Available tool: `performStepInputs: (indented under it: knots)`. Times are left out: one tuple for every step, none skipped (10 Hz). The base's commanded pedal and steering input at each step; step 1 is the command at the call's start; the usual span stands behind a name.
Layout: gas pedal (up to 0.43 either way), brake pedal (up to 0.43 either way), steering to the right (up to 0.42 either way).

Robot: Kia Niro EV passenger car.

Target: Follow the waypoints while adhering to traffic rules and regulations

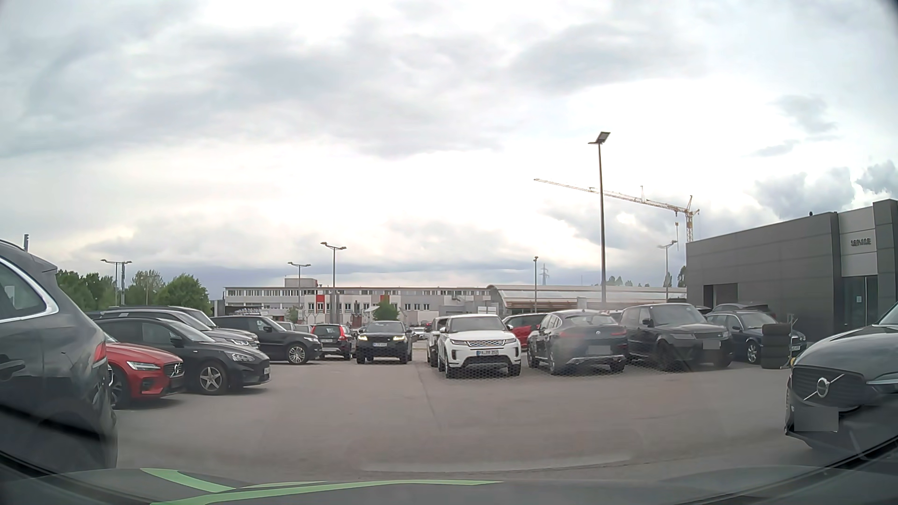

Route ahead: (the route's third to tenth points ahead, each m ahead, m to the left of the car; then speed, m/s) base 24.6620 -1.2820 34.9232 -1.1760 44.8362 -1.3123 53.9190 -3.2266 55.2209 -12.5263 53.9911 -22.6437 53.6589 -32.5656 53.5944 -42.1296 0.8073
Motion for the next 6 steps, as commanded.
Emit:
performStepInputs:
  knots:
    - [0.0,0.14,-0.008]
    - [0.0,0.14,-0.008]
    - [0.0,0.128,-0.012]
    - [0.0,0.128,-0.017]
    - [0.0,0.128,-0.021]
    - [0.0,0.122,-0.024]
